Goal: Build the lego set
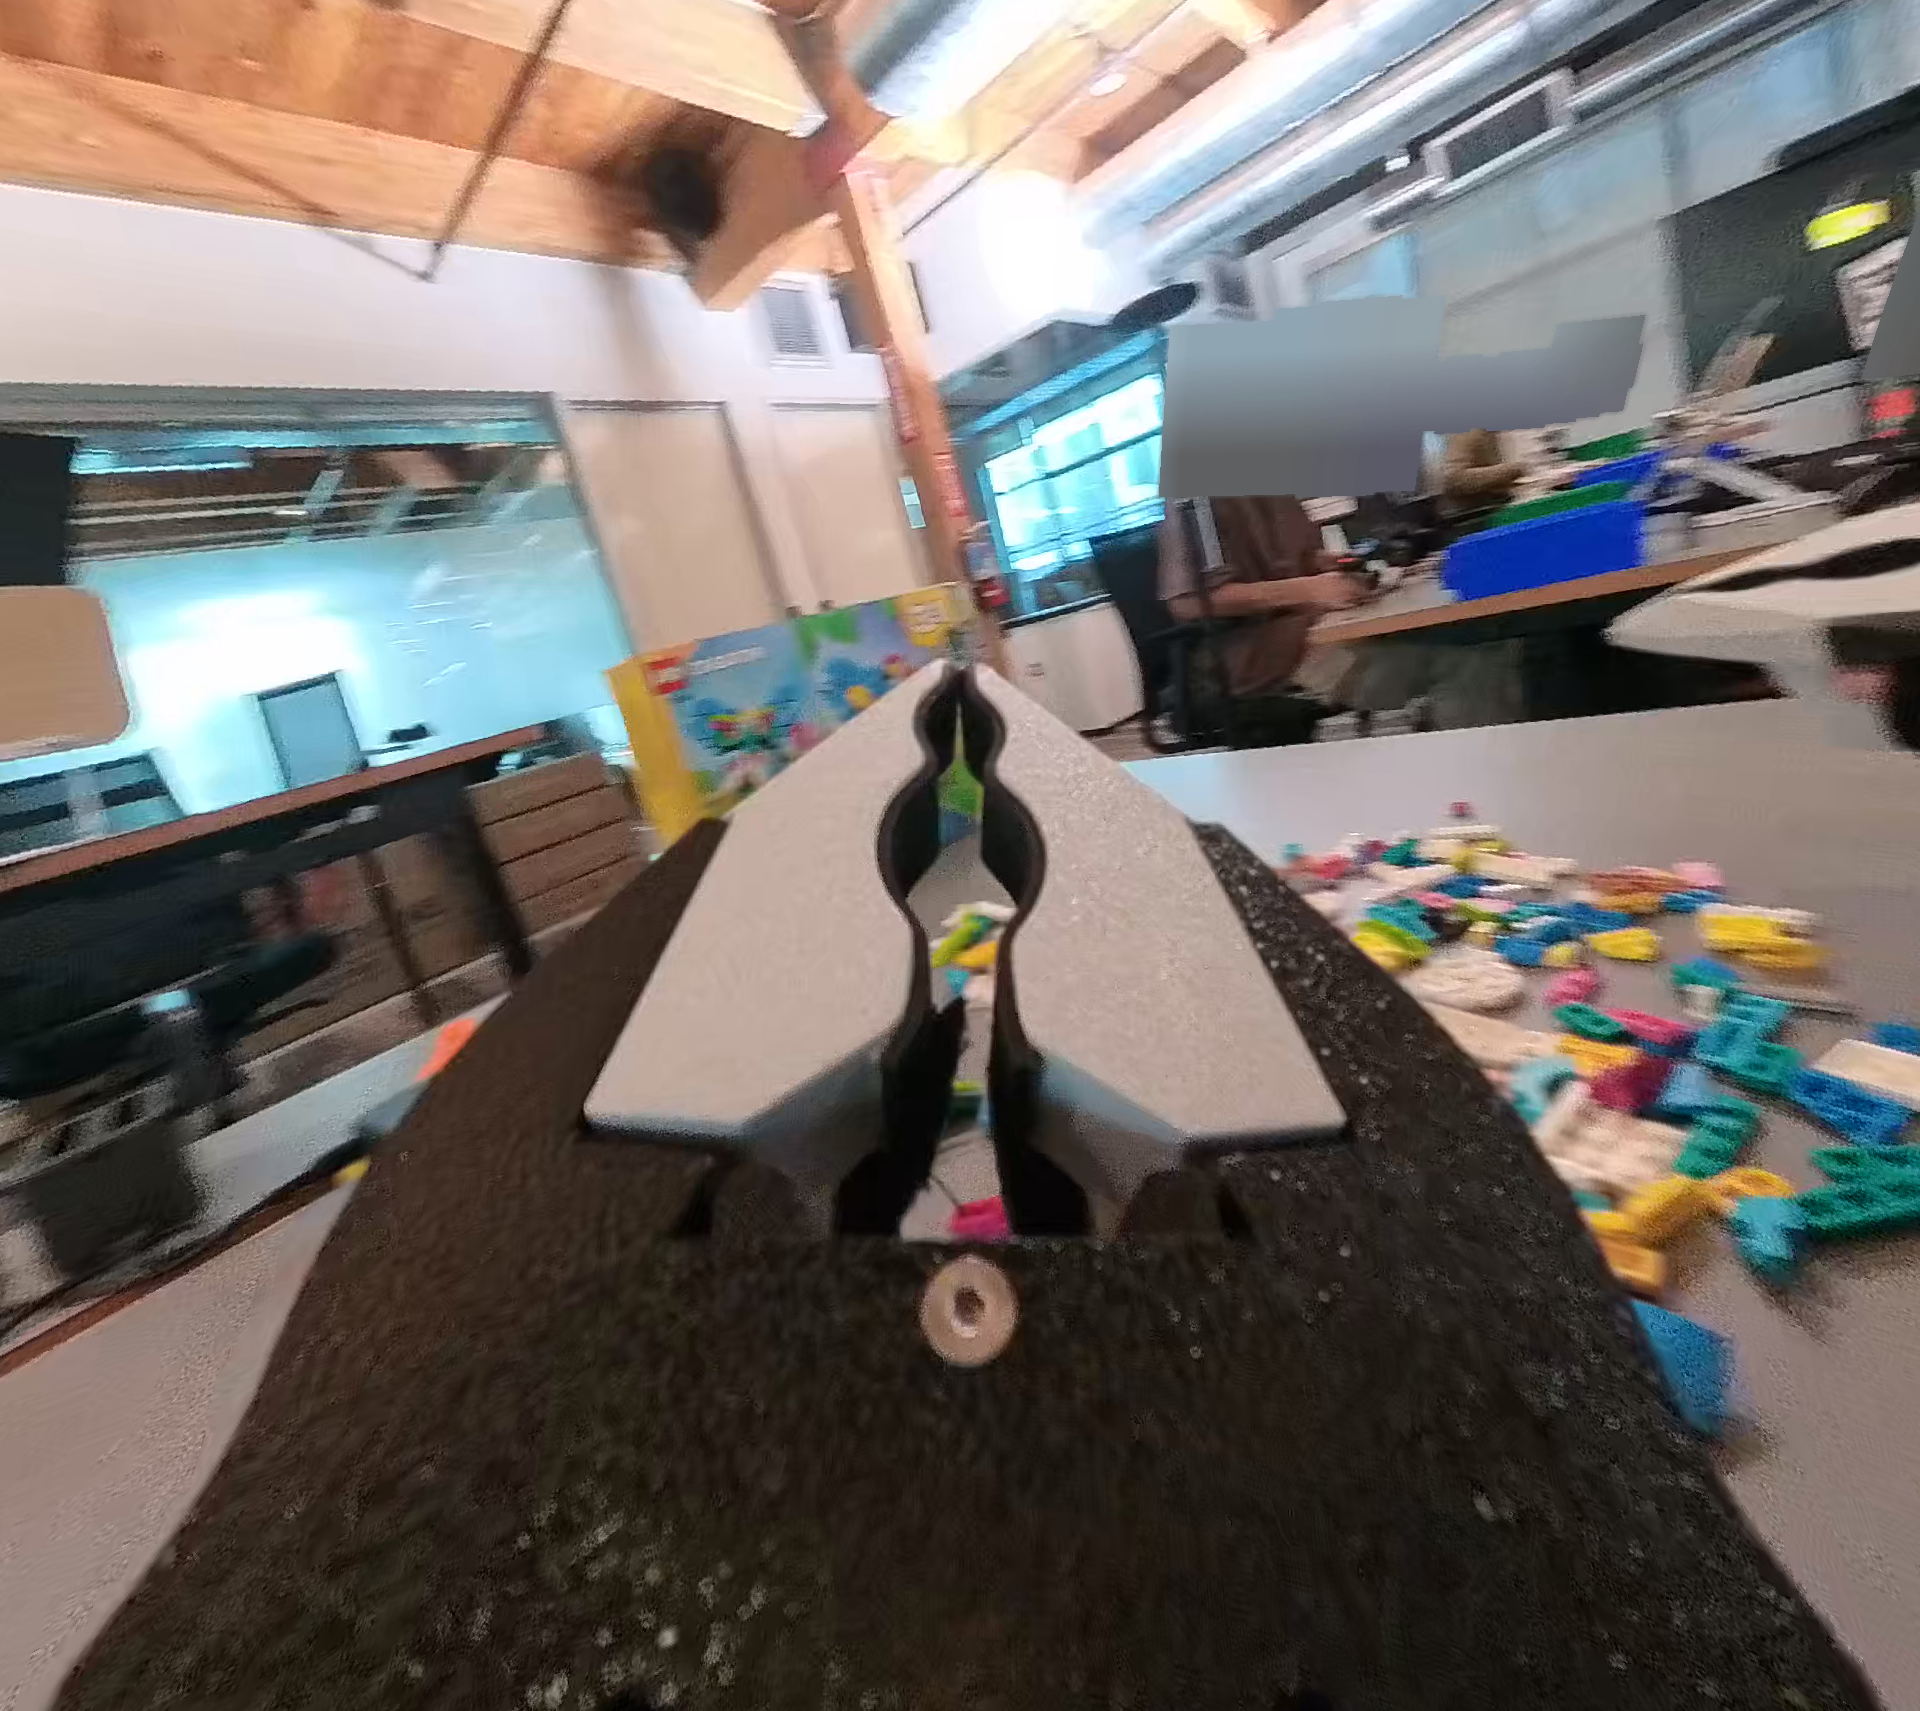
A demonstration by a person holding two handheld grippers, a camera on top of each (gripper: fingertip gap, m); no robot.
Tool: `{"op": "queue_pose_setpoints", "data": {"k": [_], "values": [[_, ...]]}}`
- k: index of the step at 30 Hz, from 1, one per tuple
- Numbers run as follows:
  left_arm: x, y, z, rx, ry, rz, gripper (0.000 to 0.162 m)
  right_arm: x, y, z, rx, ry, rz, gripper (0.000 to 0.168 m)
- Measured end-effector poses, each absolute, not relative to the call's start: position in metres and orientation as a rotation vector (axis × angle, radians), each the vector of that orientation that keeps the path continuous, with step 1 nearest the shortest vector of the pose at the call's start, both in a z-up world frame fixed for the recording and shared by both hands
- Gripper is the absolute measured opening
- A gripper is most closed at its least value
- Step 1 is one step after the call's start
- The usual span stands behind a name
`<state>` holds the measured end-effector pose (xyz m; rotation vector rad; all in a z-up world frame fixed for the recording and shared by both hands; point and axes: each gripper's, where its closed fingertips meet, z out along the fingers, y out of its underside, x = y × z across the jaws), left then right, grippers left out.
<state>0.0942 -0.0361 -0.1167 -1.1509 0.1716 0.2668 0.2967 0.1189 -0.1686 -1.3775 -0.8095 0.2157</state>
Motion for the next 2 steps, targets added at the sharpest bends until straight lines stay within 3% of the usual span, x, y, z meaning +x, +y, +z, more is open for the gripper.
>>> {"op": "queue_pose_setpoints", "data": {"k": [2], "values": [[0.1097, -0.0308, -0.1198, -1.156, 0.227, 0.203, 0.000, 0.2945, 0.1186, -0.1711, -1.375, -0.838, 0.182, 0.000]]}}
